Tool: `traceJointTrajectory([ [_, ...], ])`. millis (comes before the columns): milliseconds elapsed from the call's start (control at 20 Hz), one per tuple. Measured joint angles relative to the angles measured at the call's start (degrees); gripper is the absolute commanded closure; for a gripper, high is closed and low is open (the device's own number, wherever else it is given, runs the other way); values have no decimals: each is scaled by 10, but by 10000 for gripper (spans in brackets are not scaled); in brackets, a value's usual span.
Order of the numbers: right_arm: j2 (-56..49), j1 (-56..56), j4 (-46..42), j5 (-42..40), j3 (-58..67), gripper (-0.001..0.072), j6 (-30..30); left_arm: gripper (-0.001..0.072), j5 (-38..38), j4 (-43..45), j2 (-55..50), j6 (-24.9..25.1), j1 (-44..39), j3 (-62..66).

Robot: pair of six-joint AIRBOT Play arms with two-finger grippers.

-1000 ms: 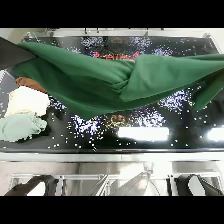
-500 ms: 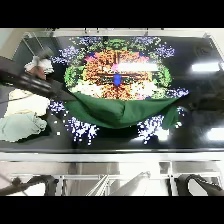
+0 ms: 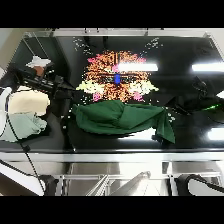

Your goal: Fold the shirts.

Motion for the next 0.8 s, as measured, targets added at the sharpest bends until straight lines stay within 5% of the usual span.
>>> traceJointTrajectory([
  [200, -7, -35, -55, 34, -14, 113, 16, -5, 10, 26, 50, -10, 13, -118],
  [500, -7, -37, -56, 31, -103, 117, 12, 33, -125, 83, 142, 7, -22, -383],
  [650, -14, -17, -20, 16, -121, 121, -7, 309, -176, 33, 135, 25, -56, -421],
  [700, -19, -8, -4, 12, -124, 129, -13, 343, -186, 24, 126, 29, -70, -419],
  [750, -26, 1, 11, 8, -126, 232, -21, 444, -193, 16, 115, 34, -85, -410],
  [800, -34, 10, 23, 3, -128, 410, -29, 659, -200, 12, 103, 38, -101, -398],
])
